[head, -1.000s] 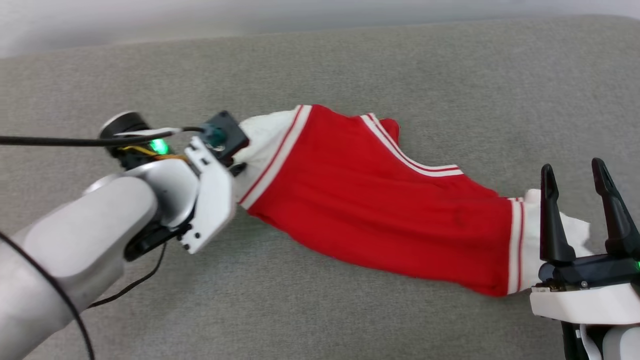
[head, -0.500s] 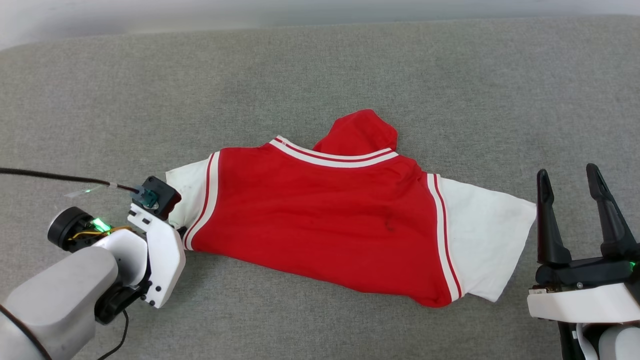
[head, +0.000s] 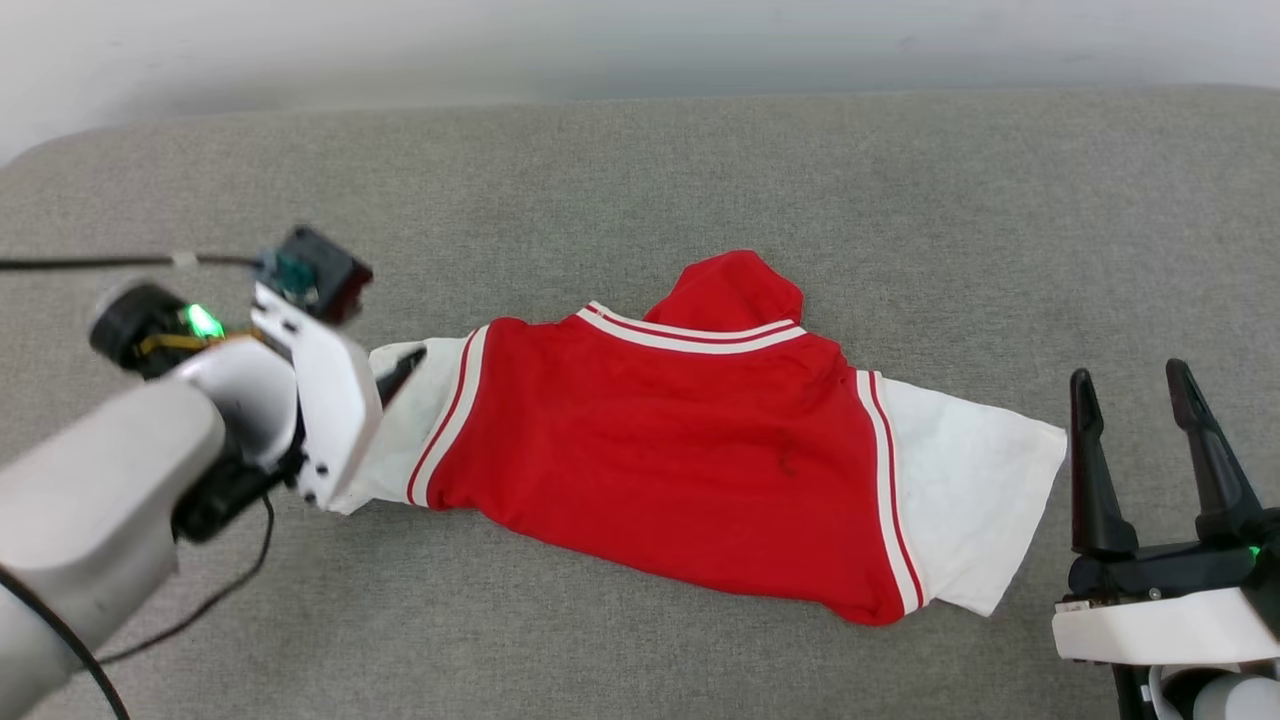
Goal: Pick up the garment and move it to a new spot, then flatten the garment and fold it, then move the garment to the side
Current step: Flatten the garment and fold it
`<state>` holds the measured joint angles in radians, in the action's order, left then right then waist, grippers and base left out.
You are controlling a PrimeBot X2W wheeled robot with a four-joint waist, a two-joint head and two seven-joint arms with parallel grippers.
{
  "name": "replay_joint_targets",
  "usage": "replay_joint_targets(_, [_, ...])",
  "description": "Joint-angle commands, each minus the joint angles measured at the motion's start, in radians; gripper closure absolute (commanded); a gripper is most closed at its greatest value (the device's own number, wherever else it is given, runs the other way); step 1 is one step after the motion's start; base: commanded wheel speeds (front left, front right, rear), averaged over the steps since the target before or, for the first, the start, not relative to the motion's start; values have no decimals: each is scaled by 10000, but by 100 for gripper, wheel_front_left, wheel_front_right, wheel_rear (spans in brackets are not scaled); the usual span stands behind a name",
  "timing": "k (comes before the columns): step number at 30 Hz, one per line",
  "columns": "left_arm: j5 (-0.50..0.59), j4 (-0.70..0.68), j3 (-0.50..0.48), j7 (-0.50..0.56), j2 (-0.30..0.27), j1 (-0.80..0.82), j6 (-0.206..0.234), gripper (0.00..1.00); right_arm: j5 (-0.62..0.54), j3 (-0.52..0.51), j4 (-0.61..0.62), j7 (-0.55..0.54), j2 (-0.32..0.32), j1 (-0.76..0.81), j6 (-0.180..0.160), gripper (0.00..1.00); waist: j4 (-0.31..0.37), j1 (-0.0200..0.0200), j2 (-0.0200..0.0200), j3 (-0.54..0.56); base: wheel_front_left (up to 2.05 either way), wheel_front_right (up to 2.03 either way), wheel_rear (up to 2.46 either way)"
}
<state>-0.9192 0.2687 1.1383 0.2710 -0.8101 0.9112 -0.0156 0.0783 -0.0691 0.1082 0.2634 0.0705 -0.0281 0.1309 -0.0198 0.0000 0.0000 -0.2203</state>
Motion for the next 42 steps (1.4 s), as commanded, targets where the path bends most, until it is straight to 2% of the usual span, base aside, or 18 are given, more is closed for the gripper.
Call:
replay_joint_targets(1, [143, -216, -109, 69, -108, 366, 51, 0, 16, 17, 1, 19, -58, 91, -3, 0, 4, 0, 0, 36, 0, 0, 0])
replay_joint_targets(5, [284, -656, -309, 361, -115, 1136, -36, 0, 27, 85, 19, 19, -83, 44, -3, 0, 83, 0, 0, 27, 0, 0, 0])
replay_joint_targets(9, [182, -734, -312, 937, 246, 1818, -322, 0, 21, 188, 19, 19, -89, -77, -3, 0, 225, 0, 0, -112, 0, 0, 0])
replay_joint_targets(14, [-177, -395, 163, 2209, 833, 2370, -812, 0, -75, 356, 4, 19, -43, -222, -3, 0, 500, 0, 0, -423, 0, 0, 0])
replay_joint_targets(19, [-641, 22, 785, 3508, 1173, 2665, -1068, 0, -61, 370, 14, 19, -52, -405, -3, 0, 787, 0, 0, -782, 0, 0, 0])
replay_joint_targets(26, [-943, 48, 1347, 4584, 1415, 2249, -1126, 0, -11, 479, -4, 19, -111, -754, -3, 0, 1215, 0, 0, -1295, 0, 0, 0])
replay_joint_targets(33, [-471, 258, 1610, 5566, 1729, 769, -1135, 0, -31, 533, -78, 19, -171, -985, -3, 0, 1399, 0, 0, -1599, 0, 0, 0])
replay_joint_targets(34, [-408, 276, 1618, 5523, 1765, 727, -1135, 63, -45, 512, -88, 19, -175, -982, -3, 0, 1385, 0, 0, -1591, 0, 0, 0])
replay_joint_targets(35, [-421, 294, 1617, 5437, 1797, 739, -1136, 100, -58, 494, -104, 19, -178, -991, -3, 0, 1366, 0, 0, -1572, 0, 0, 0])
replay_joint_targets(42, [-617, 65, 1419, 4053, 1766, 1978, -1126, 100, -100, 446, -157, 19, -189, -867, -3, 0, 1160, 0, 0, -1220, 0, 0, 0])
